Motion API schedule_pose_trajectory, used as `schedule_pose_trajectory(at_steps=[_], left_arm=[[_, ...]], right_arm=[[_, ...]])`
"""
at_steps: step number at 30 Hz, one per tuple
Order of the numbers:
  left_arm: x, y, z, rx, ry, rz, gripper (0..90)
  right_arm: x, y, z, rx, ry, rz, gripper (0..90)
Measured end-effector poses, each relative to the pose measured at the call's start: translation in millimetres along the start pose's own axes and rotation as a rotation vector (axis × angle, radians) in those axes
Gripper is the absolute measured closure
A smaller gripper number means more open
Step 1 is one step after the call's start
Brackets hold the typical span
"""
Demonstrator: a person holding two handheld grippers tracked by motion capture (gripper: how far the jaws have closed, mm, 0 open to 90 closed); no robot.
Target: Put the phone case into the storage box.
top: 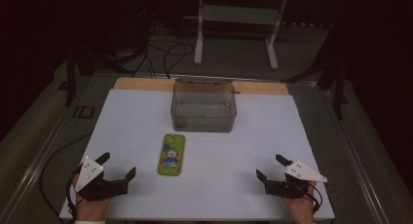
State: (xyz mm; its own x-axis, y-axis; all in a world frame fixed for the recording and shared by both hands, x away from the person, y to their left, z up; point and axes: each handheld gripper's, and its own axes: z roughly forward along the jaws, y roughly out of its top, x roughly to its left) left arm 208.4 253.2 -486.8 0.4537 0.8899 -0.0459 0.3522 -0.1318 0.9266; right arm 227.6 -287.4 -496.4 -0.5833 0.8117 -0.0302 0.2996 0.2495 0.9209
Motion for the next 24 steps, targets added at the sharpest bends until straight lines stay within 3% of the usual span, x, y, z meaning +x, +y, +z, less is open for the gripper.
schedule_pose_trajectory(at_steps=[3, 7, 11, 18, 24], left_arm=[[0.2, -0.5, 1.5, 0.01, -0.007, -0.011, 0.0], [-1.0, 0.0, 2.3, 0.028, 0.013, 0.014, 0.0], [-1.5, 0.7, 2.7, 0.032, 0.011, 0.012, 0.0], [-5.6, 5.9, 4.8, 0.028, -0.005, 0.012, 0.0], [-12.0, 12.8, 9.3, 0.024, -0.026, 0.037, 0.0]], right_arm=[[0.0, -1.0, 0.6, -0.006, -0.007, -0.003, 10.0], [-0.2, -1.1, 0.6, -0.011, -0.011, -0.001, 9.9], [0.0, -1.6, 1.9, -0.007, -0.011, -0.001, 9.9], [0.3, -2.4, 4.1, -0.003, -0.012, -0.001, 10.0], [0.4, -2.4, 5.7, -0.011, -0.017, 0.006, 9.9]])
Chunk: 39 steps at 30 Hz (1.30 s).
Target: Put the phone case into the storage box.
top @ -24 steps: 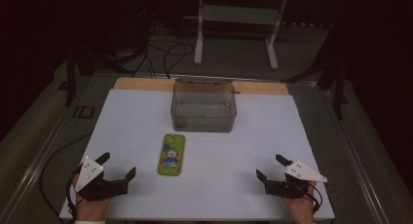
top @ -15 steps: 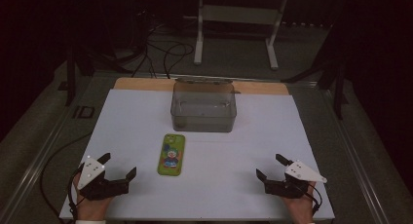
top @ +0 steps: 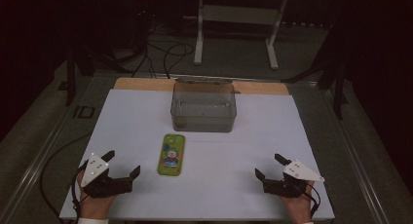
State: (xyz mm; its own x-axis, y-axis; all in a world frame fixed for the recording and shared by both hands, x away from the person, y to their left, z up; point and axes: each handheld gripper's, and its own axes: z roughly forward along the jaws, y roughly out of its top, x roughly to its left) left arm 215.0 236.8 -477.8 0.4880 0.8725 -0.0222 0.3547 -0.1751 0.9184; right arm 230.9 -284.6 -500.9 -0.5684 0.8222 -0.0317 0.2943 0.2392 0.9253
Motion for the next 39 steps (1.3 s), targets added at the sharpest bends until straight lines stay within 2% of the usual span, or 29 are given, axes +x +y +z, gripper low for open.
schedule_pose_trajectory(at_steps=[8, 16, 19, 30, 35, 39], left_arm=[[-7.7, 9.8, 12.8, 0.002, -0.036, 0.038, 0.0], [-20.2, 22.9, 33.8, -0.005, -0.074, 0.081, 0.0], [-23.3, 24.7, 38.8, -0.003, -0.083, 0.085, 0.0], [-36.1, 28.5, 67.0, 0.061, -0.128, 0.089, 1.2], [-44.9, 27.4, 85.3, 0.105, -0.17, 0.086, 4.2], [-51.3, 27.5, 93.7, 0.126, -0.16, 0.094, 9.4]], right_arm=[[-1.5, -0.2, 0.3, -0.001, -0.001, 0.008, 9.9], [-2.2, -0.4, 0.2, 0.002, -0.002, 0.011, 9.9], [-2.3, -0.4, 0.0, 0.0, -0.004, 0.012, 9.9], [-2.8, -0.4, -0.3, 0.005, -0.002, 0.015, 9.9], [-3.1, -0.4, -0.4, 0.005, 0.001, 0.016, 9.9], [-3.1, -0.4, -0.2, 0.006, 0.002, 0.016, 9.9]])
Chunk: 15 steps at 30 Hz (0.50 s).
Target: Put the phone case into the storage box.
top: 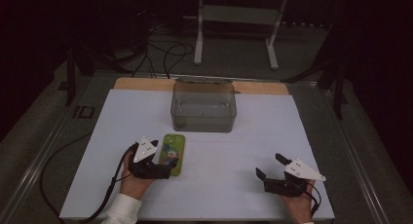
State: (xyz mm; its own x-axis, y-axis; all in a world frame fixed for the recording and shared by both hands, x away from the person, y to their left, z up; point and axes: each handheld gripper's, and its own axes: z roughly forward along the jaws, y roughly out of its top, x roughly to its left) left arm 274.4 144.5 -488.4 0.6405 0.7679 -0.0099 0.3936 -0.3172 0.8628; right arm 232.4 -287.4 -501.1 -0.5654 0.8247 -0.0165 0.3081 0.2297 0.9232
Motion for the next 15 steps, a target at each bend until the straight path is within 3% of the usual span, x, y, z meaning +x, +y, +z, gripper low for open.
schedule_pose_trajectory(at_steps=[1, 2, 7, 9, 14, 15], left_arm=[[-1.3, 0.6, 2.1, 0.01, 0.011, 0.0, 15.5], [-2.5, 1.2, 4.9, 0.019, 0.013, -0.001, 15.5], [-6.9, 3.0, 15.0, 0.033, -0.017, -0.008, 28.9], [-7.9, 4.0, 19.8, 0.045, -0.065, -0.003, 42.1], [-13.2, 4.0, 26.9, 0.079, -0.108, 0.009, 64.2], [-14.8, 3.7, 28.8, 0.093, -0.115, 0.018, 73.3]], right_arm=[[0.3, 0.0, 0.1, 0.001, -0.001, 0.0, 9.9], [0.3, 0.0, 0.1, 0.001, -0.001, 0.0, 9.9], [0.2, 0.0, 0.2, 0.001, 0.001, 0.0, 9.9], [0.1, 0.0, 0.2, 0.0, 0.001, -0.001, 9.9], [0.2, 0.1, 0.0, 0.001, 0.001, -0.001, 9.9], [0.1, 0.0, 0.0, 0.001, 0.001, 0.0, 9.9]])
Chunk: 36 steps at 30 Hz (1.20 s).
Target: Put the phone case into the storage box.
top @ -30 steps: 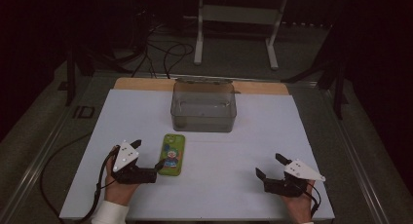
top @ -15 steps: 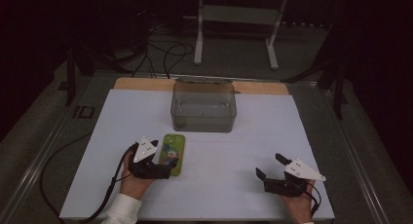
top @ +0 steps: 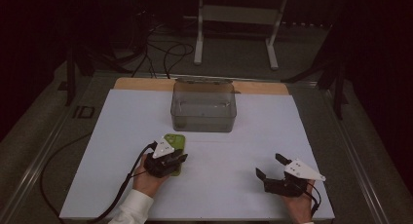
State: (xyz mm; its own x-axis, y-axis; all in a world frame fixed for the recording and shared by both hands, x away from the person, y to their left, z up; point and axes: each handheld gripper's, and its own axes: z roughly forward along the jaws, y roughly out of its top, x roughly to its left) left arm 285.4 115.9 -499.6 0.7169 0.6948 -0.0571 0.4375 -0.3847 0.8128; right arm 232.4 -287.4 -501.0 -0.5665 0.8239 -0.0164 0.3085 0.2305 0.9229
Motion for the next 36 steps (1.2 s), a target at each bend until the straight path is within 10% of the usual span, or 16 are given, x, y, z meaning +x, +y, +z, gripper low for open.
schedule_pose_trajectory(at_steps=[4, 16, 36], left_arm=[[-6.7, -2.3, 7.0, 0.053, -0.02, 0.028, 88.5], [-17.4, -14.0, 25.8, 0.164, 0.022, 0.087, 89.6], [15.8, -36.1, -6.2, 0.209, 0.127, 0.011, 89.5]], right_arm=[[-0.2, 0.1, -0.1, 0.0, 0.0, -0.002, 9.9], [-0.3, 0.2, -0.2, -0.003, -0.002, -0.005, 9.8], [0.6, 0.1, 1.9, 0.0, 0.005, -0.004, 9.8]])
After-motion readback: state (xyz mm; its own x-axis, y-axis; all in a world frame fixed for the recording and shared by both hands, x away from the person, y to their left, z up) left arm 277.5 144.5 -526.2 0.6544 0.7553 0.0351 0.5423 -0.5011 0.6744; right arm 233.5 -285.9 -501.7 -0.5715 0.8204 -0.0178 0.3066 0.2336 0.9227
